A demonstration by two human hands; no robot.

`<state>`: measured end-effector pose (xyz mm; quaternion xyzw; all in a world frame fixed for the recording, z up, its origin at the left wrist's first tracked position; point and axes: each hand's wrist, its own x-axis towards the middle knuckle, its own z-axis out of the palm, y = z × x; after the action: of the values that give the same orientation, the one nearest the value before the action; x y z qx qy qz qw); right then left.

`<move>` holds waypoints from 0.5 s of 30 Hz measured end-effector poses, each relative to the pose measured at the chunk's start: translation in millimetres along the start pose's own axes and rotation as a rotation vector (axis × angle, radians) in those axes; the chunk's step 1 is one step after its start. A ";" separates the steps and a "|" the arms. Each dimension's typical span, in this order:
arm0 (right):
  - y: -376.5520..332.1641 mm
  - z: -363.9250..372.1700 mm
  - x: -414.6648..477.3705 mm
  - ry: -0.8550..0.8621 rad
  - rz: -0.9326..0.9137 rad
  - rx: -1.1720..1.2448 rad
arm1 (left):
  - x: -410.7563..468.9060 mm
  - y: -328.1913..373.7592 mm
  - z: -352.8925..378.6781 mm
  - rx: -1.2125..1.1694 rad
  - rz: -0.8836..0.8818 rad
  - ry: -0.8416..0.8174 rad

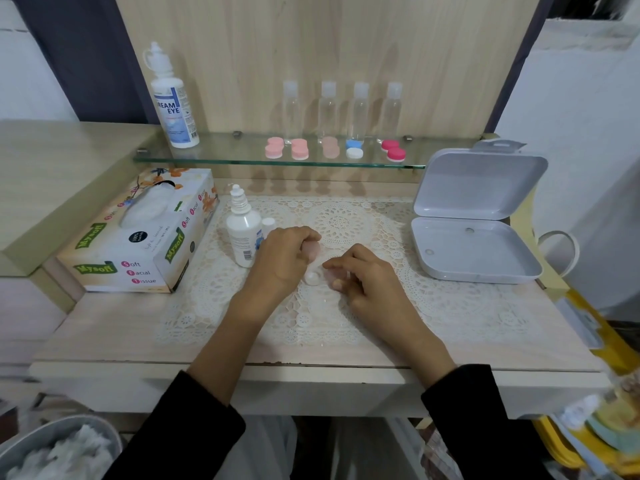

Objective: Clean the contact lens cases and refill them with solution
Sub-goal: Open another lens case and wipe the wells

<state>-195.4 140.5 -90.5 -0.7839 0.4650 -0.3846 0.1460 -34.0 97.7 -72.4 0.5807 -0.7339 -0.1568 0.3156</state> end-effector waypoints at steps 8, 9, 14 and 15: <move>-0.8 -0.8 -0.7 -0.001 0.011 0.018 | -27.8 4.6 -9.7 -0.112 0.096 0.088; -1.1 -1.0 -0.6 -0.004 0.007 0.018 | -34.0 4.6 -10.2 -0.109 0.099 0.076; -1.6 -0.4 -0.9 0.000 0.015 0.011 | -46.4 1.7 -8.5 -0.017 0.073 0.018; -2.1 -0.6 -1.4 0.000 0.016 0.014 | -45.9 1.9 -8.5 -0.014 0.078 0.024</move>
<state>-195.0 142.9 -89.5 -0.7791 0.4686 -0.3867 0.1546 -24.1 143.1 -77.7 0.5514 -0.7510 -0.1425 0.3341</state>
